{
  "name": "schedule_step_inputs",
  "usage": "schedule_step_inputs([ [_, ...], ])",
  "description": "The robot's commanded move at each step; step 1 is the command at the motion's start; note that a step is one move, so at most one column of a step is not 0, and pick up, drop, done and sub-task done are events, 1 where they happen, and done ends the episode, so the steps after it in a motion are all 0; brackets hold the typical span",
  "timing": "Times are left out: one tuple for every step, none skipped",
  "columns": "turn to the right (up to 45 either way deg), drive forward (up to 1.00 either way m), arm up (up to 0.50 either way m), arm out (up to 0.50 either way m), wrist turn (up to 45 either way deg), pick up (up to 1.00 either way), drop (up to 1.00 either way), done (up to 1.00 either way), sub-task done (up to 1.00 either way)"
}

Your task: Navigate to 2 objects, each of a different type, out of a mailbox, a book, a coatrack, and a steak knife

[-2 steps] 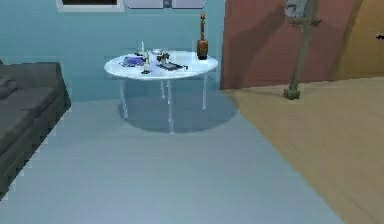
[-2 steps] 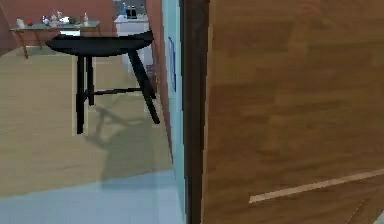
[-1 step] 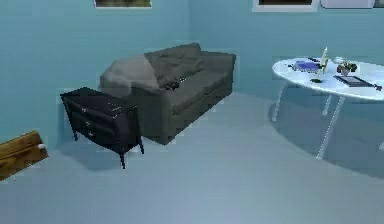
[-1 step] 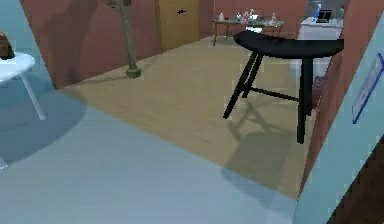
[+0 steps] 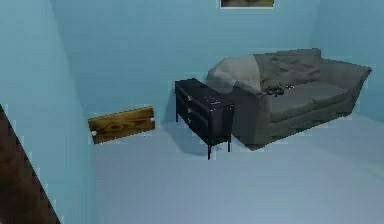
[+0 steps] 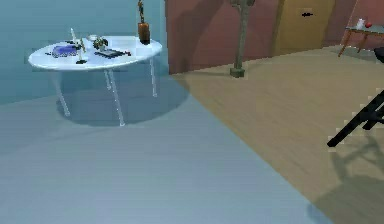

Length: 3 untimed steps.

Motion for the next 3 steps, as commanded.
schedule_step_inputs([
  [0.0,0.25,0.0,0.0,0.0,0.0,0.0,0.0,0.0],
  [45.0,0.0,0.0,0.0,0.0,0.0,0.0,0.0,0.0],
  [24.0,0.0,0.0,0.0,0.0,0.0,0.0,0.0,0.0],
])
